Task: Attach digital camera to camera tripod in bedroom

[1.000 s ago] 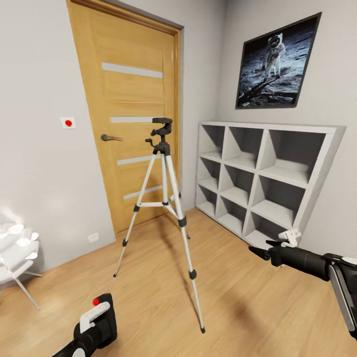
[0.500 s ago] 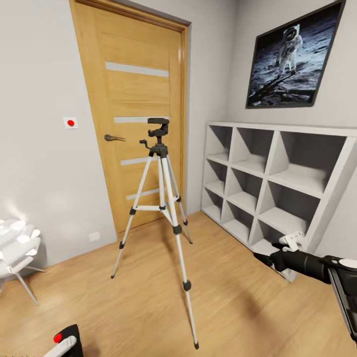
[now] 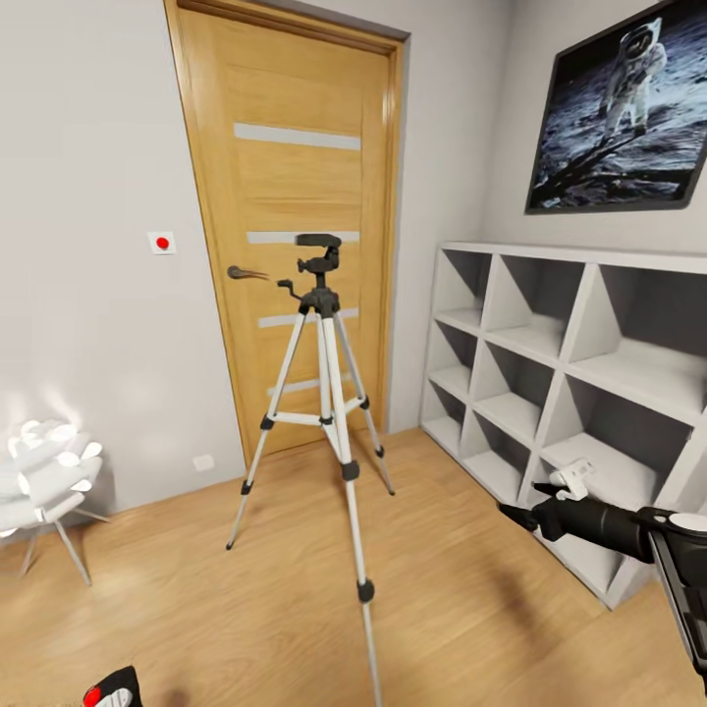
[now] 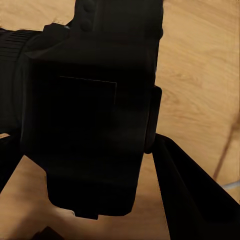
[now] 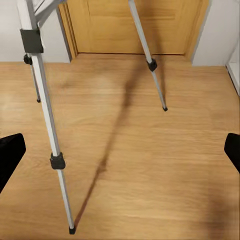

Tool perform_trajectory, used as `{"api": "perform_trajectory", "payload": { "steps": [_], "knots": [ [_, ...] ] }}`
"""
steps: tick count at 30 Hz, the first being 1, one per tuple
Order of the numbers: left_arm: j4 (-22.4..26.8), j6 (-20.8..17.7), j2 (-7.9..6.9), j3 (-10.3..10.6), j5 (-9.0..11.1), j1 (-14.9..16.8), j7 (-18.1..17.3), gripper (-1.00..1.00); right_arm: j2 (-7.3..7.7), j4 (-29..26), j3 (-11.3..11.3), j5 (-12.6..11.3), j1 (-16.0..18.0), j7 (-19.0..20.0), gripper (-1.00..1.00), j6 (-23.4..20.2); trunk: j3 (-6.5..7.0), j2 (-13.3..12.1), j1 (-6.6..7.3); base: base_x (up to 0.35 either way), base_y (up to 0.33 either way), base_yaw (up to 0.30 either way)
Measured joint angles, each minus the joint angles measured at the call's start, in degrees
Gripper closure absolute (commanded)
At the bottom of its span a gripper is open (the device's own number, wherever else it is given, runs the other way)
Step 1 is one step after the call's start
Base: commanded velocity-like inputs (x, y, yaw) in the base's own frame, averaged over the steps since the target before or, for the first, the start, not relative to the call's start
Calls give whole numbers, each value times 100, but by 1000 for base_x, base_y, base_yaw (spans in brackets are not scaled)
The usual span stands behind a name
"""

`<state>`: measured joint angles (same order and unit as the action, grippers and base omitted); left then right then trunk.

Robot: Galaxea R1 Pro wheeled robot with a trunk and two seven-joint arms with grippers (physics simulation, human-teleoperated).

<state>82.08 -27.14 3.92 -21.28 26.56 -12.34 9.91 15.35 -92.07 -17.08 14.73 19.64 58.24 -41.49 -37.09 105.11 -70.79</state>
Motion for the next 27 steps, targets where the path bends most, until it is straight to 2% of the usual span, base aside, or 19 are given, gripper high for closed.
{"api": "perform_trajectory", "payload": {
  "steps": [27],
  "knots": [
    [153, 2, -2, -21, 11, -102, 14, 100, 10, 1, 14, 17, -9, 30, -100, 20, 0, 0, 0, 169, -302, 259]
  ]
}}
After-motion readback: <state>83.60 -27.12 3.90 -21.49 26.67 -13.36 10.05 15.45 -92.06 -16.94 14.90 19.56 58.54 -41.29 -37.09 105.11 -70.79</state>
